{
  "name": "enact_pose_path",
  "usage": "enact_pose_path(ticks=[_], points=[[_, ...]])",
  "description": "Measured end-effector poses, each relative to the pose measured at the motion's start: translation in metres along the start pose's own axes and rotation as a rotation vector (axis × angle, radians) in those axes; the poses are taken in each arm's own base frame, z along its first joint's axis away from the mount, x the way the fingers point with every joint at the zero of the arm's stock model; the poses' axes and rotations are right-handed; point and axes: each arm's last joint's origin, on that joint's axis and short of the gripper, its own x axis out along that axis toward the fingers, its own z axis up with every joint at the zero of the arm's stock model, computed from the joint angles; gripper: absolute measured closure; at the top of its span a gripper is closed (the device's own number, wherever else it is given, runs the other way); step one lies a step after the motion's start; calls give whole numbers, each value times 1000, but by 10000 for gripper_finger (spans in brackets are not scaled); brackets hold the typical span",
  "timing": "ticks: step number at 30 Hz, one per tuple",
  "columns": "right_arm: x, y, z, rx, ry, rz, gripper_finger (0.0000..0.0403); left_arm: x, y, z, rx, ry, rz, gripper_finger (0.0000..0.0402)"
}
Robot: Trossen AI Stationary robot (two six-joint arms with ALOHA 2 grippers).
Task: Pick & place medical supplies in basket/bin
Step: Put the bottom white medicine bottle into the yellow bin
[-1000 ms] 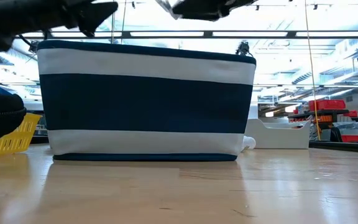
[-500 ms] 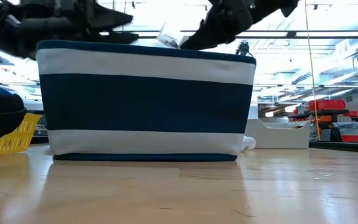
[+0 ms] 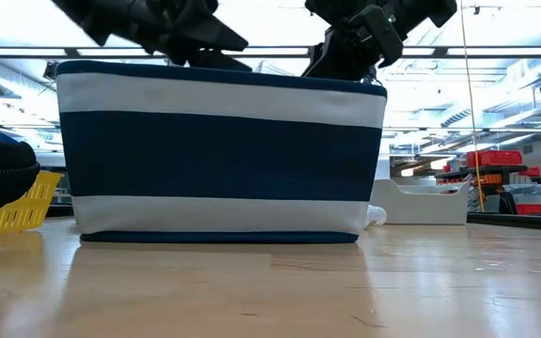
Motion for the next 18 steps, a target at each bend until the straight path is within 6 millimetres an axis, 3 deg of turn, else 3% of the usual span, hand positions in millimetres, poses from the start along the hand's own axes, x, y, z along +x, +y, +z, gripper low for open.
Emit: enact_pose_path(ticks=[9, 18], points=[[0, 1, -2, -12, 17, 6, 268, 37, 4, 13, -30, 211, -56, 122], [0, 1, -3, -13, 31, 4, 268, 54, 10, 29, -5, 343, -54, 122]])
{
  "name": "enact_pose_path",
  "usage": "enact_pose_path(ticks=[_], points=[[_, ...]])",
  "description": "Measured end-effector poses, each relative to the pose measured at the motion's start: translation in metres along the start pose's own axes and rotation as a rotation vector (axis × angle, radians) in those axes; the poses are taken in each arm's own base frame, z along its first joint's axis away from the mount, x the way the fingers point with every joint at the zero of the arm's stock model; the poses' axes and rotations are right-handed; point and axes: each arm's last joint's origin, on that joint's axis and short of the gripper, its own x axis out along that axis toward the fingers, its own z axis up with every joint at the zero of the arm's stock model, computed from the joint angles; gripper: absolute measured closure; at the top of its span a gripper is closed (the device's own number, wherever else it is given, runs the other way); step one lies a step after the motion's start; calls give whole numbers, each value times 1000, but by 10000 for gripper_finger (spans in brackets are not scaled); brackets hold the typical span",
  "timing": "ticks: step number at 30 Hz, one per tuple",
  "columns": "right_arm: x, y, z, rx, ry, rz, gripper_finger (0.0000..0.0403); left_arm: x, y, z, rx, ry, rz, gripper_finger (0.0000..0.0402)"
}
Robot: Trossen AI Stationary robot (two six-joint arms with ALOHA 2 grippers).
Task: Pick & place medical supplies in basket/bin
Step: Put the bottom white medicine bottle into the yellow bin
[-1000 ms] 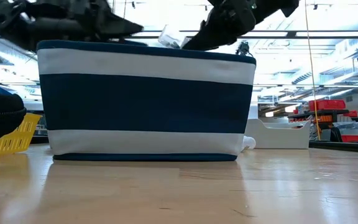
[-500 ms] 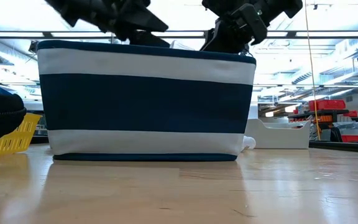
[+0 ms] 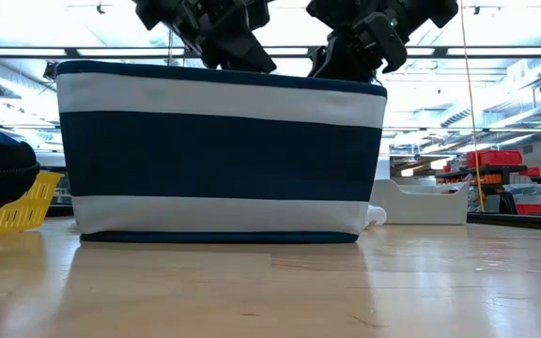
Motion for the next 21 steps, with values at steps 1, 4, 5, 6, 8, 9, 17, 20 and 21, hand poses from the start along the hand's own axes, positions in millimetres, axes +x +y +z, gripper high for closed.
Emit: enact_pose_path(ticks=[1, 4, 5, 6, 8, 9, 17, 20, 21], points=[[0, 0, 0, 0, 1, 1, 268, 1, 1, 2, -3, 15, 2, 122], [0, 0, 0, -6, 4, 1, 268, 7, 4, 4, -15, 65, -1, 122], [0, 0, 0, -8, 4, 0, 268, 10, 5, 3, -18, 80, -4, 122], [0, 0, 0, -8, 4, -1, 268, 13, 6, 3, -20, 89, -12, 122], [0, 0, 0, -8, 3, -1, 268, 19, 7, 1, -25, 110, -25, 122], [0, 0, 0, -7, 0, -4, 268, 22, 7, 1, -27, 115, -28, 122], [0, -1, 1, -17, -7, -12, 268, 30, 9, -2, -16, 136, -11, 122], [0, -1, 1, -21, -8, -13, 268, 29, 9, -1, -11, 127, -7, 127], [0, -1, 1, -20, -9, -14, 268, 29, 9, 0, -10, 120, -6, 132]])
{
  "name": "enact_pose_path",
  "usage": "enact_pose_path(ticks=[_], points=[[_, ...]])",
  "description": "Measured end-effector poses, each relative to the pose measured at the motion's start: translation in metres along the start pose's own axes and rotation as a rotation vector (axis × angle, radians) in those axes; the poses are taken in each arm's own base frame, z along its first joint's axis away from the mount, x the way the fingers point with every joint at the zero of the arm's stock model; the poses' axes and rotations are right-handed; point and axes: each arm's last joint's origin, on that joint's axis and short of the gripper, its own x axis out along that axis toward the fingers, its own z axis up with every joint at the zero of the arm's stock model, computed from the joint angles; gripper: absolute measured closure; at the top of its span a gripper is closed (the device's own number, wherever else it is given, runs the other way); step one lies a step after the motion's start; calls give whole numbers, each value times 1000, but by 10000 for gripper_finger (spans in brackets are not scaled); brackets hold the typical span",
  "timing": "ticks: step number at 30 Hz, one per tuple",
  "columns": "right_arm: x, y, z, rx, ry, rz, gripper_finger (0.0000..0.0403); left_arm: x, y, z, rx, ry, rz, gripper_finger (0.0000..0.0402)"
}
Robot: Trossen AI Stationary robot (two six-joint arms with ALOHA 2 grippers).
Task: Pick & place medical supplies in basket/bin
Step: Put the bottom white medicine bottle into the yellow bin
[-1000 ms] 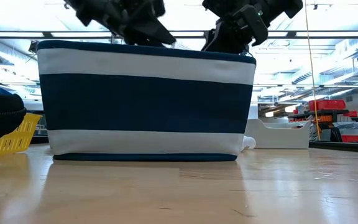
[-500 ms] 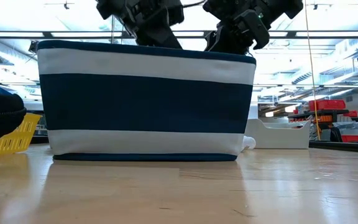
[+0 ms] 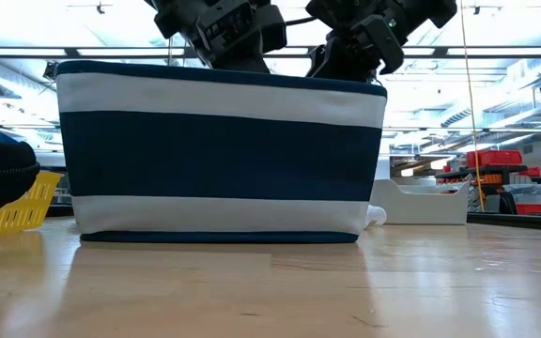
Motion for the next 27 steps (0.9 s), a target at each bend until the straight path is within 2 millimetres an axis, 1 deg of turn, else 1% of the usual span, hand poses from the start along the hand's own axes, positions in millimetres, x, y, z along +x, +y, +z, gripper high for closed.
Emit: enact_pose_path(ticks=[9, 18, 23, 27], points=[[0, 0, 0, 0, 2, -2, 268, 0, -1, 1, 1, -15, -12, 185], [0, 0, -1, 5, 10, -7, 268, 0, 0, 0, 4, 0, 29, 244], [0, 0, -1, 2, 11, -12, 268, 0, 1, 0, 14, -1, 51, 249], [0, -1, -1, -2, 23, -49, 268, 0, 2, 0, 29, -3, 73, 251]])
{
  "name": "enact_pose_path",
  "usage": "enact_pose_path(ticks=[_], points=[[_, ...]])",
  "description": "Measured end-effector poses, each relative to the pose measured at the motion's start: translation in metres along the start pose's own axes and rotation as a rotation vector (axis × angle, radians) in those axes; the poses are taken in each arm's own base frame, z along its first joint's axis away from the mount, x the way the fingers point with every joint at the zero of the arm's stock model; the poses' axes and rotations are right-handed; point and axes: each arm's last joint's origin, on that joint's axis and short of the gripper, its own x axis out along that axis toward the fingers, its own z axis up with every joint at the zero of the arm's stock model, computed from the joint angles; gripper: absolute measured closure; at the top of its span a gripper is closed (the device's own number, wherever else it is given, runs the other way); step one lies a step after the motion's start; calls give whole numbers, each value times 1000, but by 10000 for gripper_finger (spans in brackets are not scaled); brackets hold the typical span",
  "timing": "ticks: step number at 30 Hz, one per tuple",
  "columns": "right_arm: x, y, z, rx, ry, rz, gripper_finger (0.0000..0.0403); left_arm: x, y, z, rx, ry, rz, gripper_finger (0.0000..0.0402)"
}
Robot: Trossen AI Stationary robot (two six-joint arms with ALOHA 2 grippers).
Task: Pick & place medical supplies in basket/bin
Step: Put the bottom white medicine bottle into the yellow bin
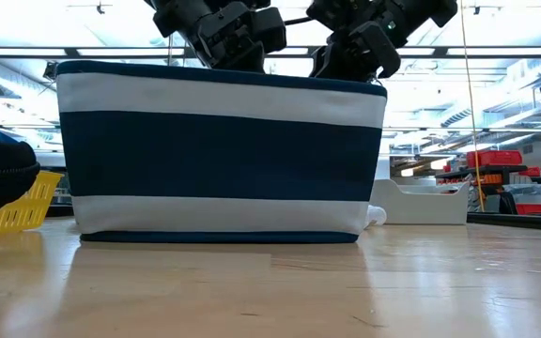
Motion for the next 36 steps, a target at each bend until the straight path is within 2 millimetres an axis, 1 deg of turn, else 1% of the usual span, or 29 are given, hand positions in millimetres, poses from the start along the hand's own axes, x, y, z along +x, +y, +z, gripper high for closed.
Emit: enact_pose_path(ticks=[1, 2, 7, 10, 14, 23, 29, 33, 36], points=[[0, 0, 0, 0, 1, -11, 265, 0, 0, 0, 2, -1, 5, 253], [0, 0, 0, 0, 1, -20, 254, 0, 0, 0, 6, -3, 9, 254], [0, -1, 7, 1, -63, -32, 164, -2, 1, 5, 27, -42, 10, 258], [0, -1, 9, 4, -86, -36, 141, -2, 1, 4, 30, -36, 16, 261], [-1, 0, 10, 9, -92, -41, 140, -3, 2, 4, 42, -34, 33, 261], [-3, 7, 14, -12, -77, -128, 162, -17, 6, 1, 53, 12, 71, 261], [-3, 8, 16, -6, -103, -108, 169, -23, 7, -2, 55, 50, 100, 261], [-4, 9, 24, -13, -209, -34, 176, -30, 6, 1, 78, 19, 99, 261], [-13, 7, 32, -41, -313, 12, 182, -34, 6, 6, 99, -30, 100, 261]])
